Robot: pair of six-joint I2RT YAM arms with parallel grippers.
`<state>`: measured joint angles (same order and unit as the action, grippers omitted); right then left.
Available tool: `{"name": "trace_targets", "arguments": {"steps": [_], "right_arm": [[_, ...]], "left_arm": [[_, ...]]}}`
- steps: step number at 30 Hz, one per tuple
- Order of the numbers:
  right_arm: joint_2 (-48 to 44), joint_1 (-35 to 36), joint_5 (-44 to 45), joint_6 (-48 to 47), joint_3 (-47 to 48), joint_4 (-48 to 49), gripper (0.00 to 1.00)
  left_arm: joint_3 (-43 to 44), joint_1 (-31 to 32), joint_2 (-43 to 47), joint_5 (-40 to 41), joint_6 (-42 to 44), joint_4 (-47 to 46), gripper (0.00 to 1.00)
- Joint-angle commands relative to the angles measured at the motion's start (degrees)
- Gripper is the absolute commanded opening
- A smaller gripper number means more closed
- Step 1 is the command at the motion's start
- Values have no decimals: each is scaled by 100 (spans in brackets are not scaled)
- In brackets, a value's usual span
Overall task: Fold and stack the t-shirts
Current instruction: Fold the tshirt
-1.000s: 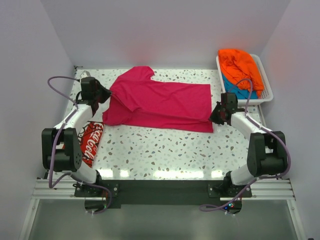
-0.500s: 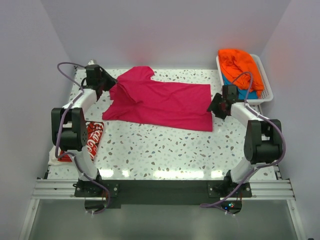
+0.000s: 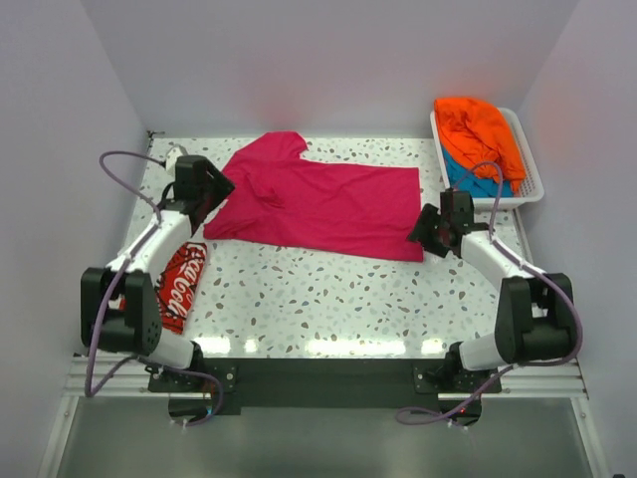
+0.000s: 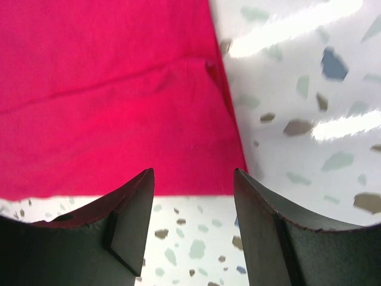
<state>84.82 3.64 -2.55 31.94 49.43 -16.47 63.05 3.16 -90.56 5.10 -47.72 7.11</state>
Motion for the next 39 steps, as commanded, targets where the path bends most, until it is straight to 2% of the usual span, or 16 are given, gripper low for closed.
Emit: {"name": "trace_targets", "arguments": {"steps": [1,2,3,6,8,9,11,14,31,34,36,37,39], "right_arm": [[-579,277,8,163,-398,302,59],[-746,321,130,198,-573,302,58],[-799,313,158,268,-653,346,58],[-879,313,237,400,-864,407,55],[-862,313,228,453,-970,486,51],[-827,313,228,505,-1014,530,50],[-783,304,237,532,-1084,592,47],[-651,304,237,585,-1137,671,47],[-71,278,483,594,-1076,891,50],[17,225,571,550,-988,865,43],[26,173,641,471,-909,795,28],[26,172,667,471,-900,768,28],[9,102,694,427,-865,742,18]], "left_arm": [[-766,404,1151,1508,-632,623,64],[-942,457,1329,1885,-737,720,65],[-1317,492,1479,1959,-764,686,65],[-1734,493,1718,2065,-853,608,64],[-1726,493,1534,1995,-861,686,62],[-1734,493,1446,1968,-887,677,57],[-1769,493,1200,1924,-896,581,55],[-1752,493,883,1950,-897,379,50],[-1664,168,39,1959,-817,9,52],[-1638,89,-75,1907,-782,-43,52],[-1620,-104,-128,1846,-782,-43,52],[-1620,-105,-146,1845,-782,-43,52],[-1629,-236,-172,1775,-782,-52,52]]}}
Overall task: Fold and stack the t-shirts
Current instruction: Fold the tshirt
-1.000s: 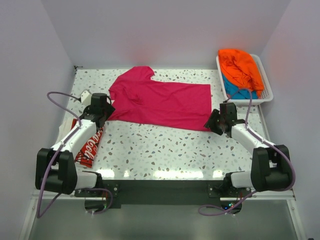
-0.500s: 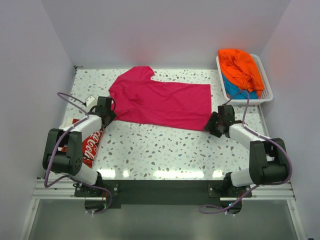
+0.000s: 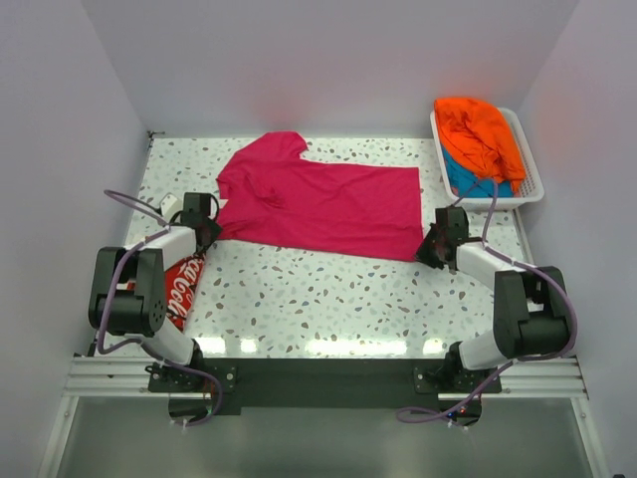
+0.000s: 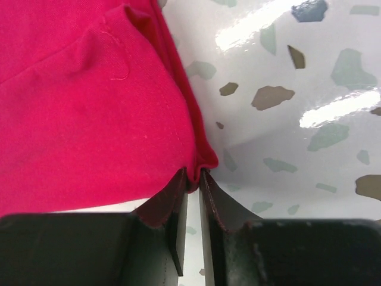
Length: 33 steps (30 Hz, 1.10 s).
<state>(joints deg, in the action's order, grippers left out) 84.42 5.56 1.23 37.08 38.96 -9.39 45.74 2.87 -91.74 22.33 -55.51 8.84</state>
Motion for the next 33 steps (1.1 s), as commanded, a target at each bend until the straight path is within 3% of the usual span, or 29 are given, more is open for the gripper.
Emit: {"name": "trace_targets", "arguments": {"steps": [1,8,15,20,27,33], "right_arm": [[39,-143,316,-96,200,-1,16],[74,-363,219,-140,235,-37,0],[83,-494,219,-184,235,-54,0],[118,-539,219,-175,279,-72,0],[127,-547,237,-166,252,-72,0],[136,-696,114,-149,331,-133,0]], "left_arm": [[94,-234,-45,35,-4,-242,52],[129,-461,-28,-88,49,-269,51],[94,-498,7,-439,321,-576,51],[-354,-446,244,-1125,444,-1419,53],[-548,-340,219,-1169,400,-1596,53],[-390,-340,-10,-1222,391,-1719,35]]}}
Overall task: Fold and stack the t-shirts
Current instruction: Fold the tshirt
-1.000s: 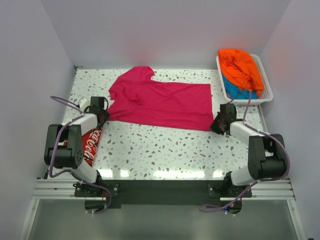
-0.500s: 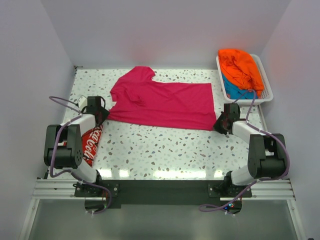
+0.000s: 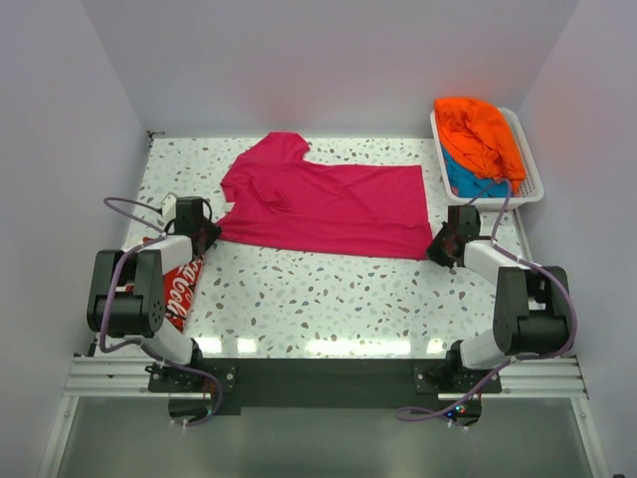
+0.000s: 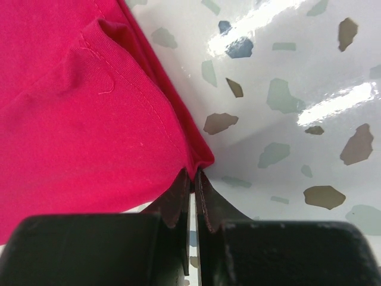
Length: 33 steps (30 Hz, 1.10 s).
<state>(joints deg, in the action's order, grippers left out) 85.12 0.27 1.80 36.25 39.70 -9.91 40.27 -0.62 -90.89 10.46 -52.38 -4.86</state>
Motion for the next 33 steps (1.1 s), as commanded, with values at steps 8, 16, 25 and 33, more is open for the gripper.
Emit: {"name": "trace_targets", "arguments": {"steps": [8,16,25,33], "right_arm": [[-136,-177,-171,-74,574,-432,0],[-628,-229,-418,-74,407,-985,0],[-1751,-344,-480,-136,-217,-1706,0],[-2157,-493,-734,-57,-657,-2190,4]], "left_arm": [[280,10,412,35,-44,187,0],[-168,282,1951,641,-457,1566,0],[-915,291,3611,712,-343,2358,0],[-1346,300,4588,326,-352,2964,15]]}}
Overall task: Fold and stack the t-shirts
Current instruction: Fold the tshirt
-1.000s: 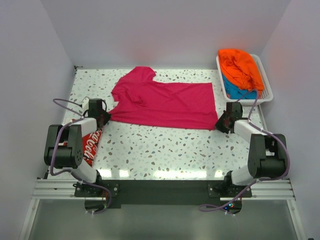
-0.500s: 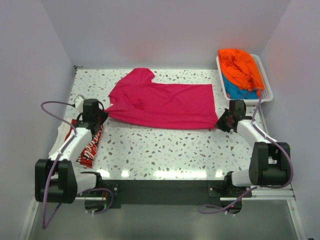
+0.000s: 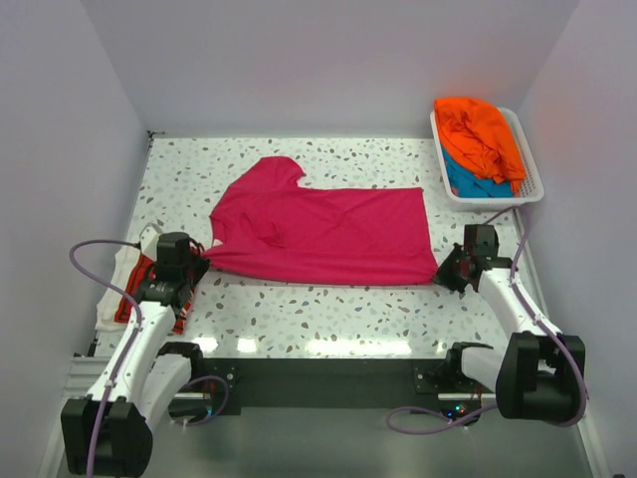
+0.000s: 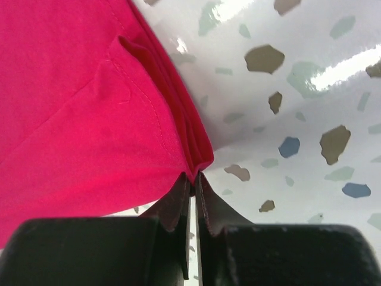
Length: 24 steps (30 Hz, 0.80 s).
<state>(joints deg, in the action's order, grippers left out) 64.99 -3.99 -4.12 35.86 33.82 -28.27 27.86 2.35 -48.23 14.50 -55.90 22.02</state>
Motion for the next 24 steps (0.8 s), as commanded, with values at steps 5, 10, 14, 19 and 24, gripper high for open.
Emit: {"name": "trace_targets", "arguments": {"steps": [5,10,14,19,24], "right_arm": [[-434,-67,-115,-236,36,-486,29],[-759,38,-352,-825,555,-460,43],[-682,1484,576,-712,1308,-40,52],[1159,3684,1211,-938,2417,918,52],[3051,4818,1414,-1625,3971,1658,46]], "left_arm": [[96,2,841,-97,228,680,62],[536,2,903,-140,921,489,69],[502,46,465,-799,1090,-293,56],[563,801,-510,-652,924,-971,40],[370,1101,-1074,-466,703,-1524,23]]}}
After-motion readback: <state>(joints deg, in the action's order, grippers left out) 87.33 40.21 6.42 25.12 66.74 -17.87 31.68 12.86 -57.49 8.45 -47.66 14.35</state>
